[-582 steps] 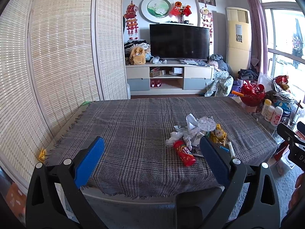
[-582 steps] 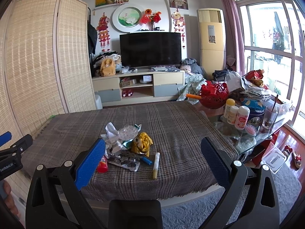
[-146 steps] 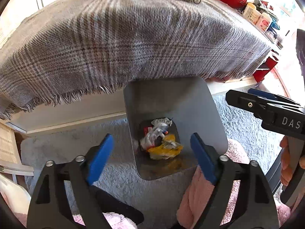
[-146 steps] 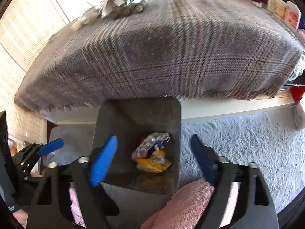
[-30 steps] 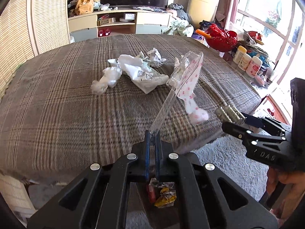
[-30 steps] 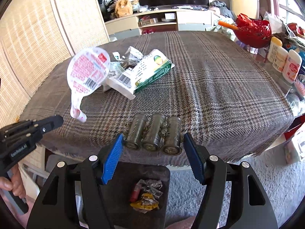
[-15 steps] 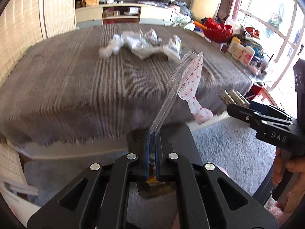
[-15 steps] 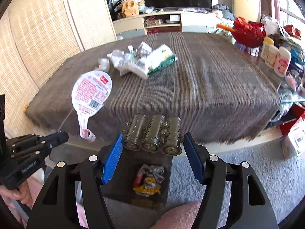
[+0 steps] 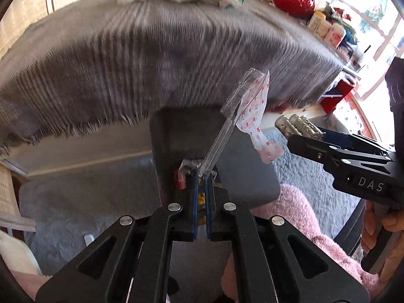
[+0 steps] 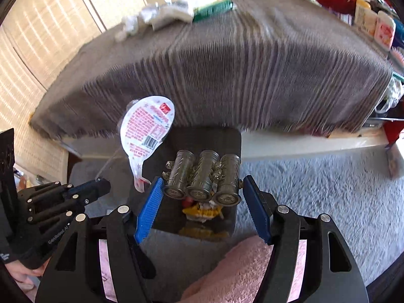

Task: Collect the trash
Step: 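Carry the pink-dotted clear glove in the left tool while the right tool carries grey cylinders to the bin, then open both tools over the dark bin and return to the bed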

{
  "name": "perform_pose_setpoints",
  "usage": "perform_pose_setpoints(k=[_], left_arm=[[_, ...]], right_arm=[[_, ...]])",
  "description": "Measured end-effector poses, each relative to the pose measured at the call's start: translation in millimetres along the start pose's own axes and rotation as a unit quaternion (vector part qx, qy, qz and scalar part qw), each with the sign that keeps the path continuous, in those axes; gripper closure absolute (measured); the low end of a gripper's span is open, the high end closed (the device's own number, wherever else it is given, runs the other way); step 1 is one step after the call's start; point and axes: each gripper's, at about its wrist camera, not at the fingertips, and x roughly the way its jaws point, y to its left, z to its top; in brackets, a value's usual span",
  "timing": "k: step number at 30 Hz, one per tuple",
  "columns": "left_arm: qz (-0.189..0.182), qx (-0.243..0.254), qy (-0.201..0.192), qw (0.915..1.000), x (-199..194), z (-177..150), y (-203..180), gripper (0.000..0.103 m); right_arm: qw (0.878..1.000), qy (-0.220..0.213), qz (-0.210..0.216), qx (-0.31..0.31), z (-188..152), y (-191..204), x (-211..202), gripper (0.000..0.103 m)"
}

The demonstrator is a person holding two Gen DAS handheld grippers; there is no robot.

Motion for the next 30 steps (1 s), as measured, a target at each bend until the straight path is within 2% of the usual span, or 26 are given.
perform_pose_setpoints(k=[7, 13, 17, 18, 19, 21, 23, 28, 30], left_arm=[[-0.003, 0.002, 0.031, 0.9995, 21.4, -5.5, 2.0, 0.100], [-0.013, -0.005, 0.048, 0.9987, 34.5, -5.9, 8.1, 0.099], [-0.029, -0.015, 0.051, 0.9982, 36.5, -3.8, 10.4, 0.098], [-0.028, -0.016, 0.051, 0.9982, 36.4, -3.1, 10.9, 0.087], [-0.023, -0.017, 0.049, 0.9984, 35.4, -2.5, 11.7, 0.071], [-0.007, -0.014, 0.043, 0.9989, 32.0, -1.2, 12.5, 0.059], [-0.002, -0.012, 0.040, 0.9991, 28.3, 0.1, 13.1, 0.057], [0.010, -0.016, 0.030, 0.9994, 17.8, 4.7, 16.4, 0.042], [0.013, -0.020, 0.023, 0.9994, 11.9, 7.8, 16.2, 0.039]], right_arm=[[0.999, 0.031, 0.010, 0.010, -3.1, 2.0, 24.7, 0.037], [0.999, 0.034, 0.008, 0.014, 3.1, 3.1, 29.4, 0.037], [0.999, 0.031, 0.021, 0.027, 9.3, 0.5, 30.7, 0.035], [0.999, 0.030, 0.023, 0.030, 10.8, 0.3, 31.4, 0.035], [0.999, 0.028, 0.024, 0.032, 11.8, 0.0, 31.1, 0.034], [0.999, 0.019, 0.022, 0.034, 14.6, -0.3, 28.5, 0.029], [0.999, 0.010, 0.015, 0.036, 15.7, -0.7, 25.2, 0.020], [0.999, -0.008, -0.007, 0.037, 18.4, -3.9, 12.7, 0.009], [0.999, -0.014, -0.013, 0.036, 20.0, -6.2, 8.0, 0.008]])
